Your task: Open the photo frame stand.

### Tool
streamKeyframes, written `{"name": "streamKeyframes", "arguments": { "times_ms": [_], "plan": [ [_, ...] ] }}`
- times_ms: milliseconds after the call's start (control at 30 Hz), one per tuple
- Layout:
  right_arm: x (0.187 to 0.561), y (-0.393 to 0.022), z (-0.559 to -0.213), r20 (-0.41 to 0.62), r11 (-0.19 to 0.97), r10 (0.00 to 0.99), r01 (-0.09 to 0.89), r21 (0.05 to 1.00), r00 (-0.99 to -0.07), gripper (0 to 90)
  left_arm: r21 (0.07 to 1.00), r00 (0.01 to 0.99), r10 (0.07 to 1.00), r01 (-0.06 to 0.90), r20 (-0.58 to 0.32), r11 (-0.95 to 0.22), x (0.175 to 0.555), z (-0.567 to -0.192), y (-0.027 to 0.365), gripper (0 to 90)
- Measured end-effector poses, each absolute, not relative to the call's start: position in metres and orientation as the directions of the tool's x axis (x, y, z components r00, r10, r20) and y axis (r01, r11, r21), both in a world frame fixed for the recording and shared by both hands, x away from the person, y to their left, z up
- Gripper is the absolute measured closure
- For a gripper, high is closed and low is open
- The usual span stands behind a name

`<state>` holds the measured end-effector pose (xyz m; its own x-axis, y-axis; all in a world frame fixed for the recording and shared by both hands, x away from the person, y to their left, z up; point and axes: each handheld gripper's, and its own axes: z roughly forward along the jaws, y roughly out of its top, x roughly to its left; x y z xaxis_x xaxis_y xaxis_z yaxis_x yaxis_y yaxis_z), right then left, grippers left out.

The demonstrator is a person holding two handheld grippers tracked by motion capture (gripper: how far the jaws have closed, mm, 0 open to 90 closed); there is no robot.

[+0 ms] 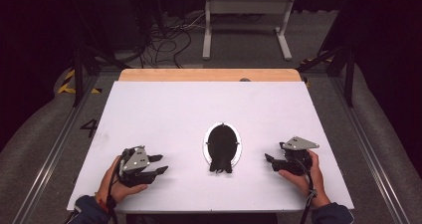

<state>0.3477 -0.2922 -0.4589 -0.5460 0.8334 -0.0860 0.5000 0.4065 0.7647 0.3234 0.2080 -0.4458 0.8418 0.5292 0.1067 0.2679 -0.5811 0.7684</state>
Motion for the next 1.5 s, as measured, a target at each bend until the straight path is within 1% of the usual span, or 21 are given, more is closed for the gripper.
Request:
{"name": "streamKeyframes", "arguments": {
  "times_ms": [100,200,267,300,367,433,533,667,767,833,1133,1200,1300,1367,1500],
  "plan": [
    [0.348,-0.293,-0.459,-0.081,0.406,0.830,0.500,0.765,-0.551,31.2,0.775,0.815,0.571,0.294,0.102,-0.559,0.320,-0.449,0.222,44.0],
    [0.348,-0.293,-0.458,-0.086,0.410,0.831,0.502,0.761,-0.549,33.8,0.777,0.786,0.609,0.317,0.106,-0.544,0.318,-0.452,0.228,36.8],
    [0.347,-0.293,-0.458,-0.086,0.410,0.832,0.503,0.761,-0.548,34.7,0.775,0.777,0.619,0.321,0.112,-0.544,0.319,-0.454,0.229,34.5],
    [0.347,-0.293,-0.457,-0.080,0.404,0.835,0.507,0.762,-0.545,34.7,0.772,0.773,0.624,0.326,0.115,-0.545,0.319,-0.454,0.229,31.9],
    [0.346,-0.293,-0.457,-0.069,0.397,0.833,0.507,0.765,-0.549,34.5,0.773,0.769,0.628,0.326,0.117,-0.543,0.320,-0.455,0.228,31.0],
    [0.344,-0.291,-0.456,-0.067,0.404,0.826,0.505,0.763,-0.560,33.2,0.774,0.762,0.638,0.335,0.112,-0.537,0.322,-0.456,0.226,28.1],
    [0.339,-0.287,-0.456,-0.063,0.419,0.808,0.495,0.761,-0.586,32.8,0.771,0.765,0.634,0.334,0.114,-0.542,0.323,-0.456,0.222,27.0],
    [0.332,-0.284,-0.452,-0.069,0.424,0.798,0.477,0.770,-0.598,38.1,0.773,0.772,0.626,0.329,0.112,-0.543,0.325,-0.456,0.216,27.0],
    [0.329,-0.282,-0.445,-0.053,0.403,0.796,0.463,0.789,-0.603,46.0,0.779,0.775,0.623,0.323,0.109,-0.537,0.326,-0.456,0.213,27.0],
    [0.327,-0.280,-0.441,-0.032,0.387,0.790,0.458,0.800,-0.613,46.8,0.782,0.777,0.619,0.317,0.110,-0.537,0.326,-0.455,0.211,27.0],
    [0.325,-0.258,-0.435,-0.031,0.431,0.744,0.444,0.786,-0.668,60.9,0.786,0.770,0.629,0.324,0.104,-0.526,0.329,-0.455,0.212,27.6],
    [0.325,-0.251,-0.433,-0.024,0.432,0.734,0.439,0.788,-0.678,60.5,0.789,0.772,0.627,0.323,0.100,-0.523,0.329,-0.455,0.212,27.7],
    [0.325,-0.242,-0.433,-0.037,0.451,0.725,0.434,0.780,-0.687,55.3,0.791,0.771,0.629,0.321,0.101,-0.521,0.328,-0.453,0.211,27.8],
    [0.325,-0.239,-0.434,-0.046,0.458,0.726,0.433,0.776,-0.686,54.4,0.789,0.772,0.627,0.320,0.104,-0.524,0.329,-0.453,0.211,27.8],
    [0.326,-0.232,-0.434,-0.019,0.451,0.719,0.445,0.774,-0.695,49.3,0.785,0.782,0.617,0.326,0.089,-0.526,0.329,-0.454,0.208,28.5]
  ]
}}
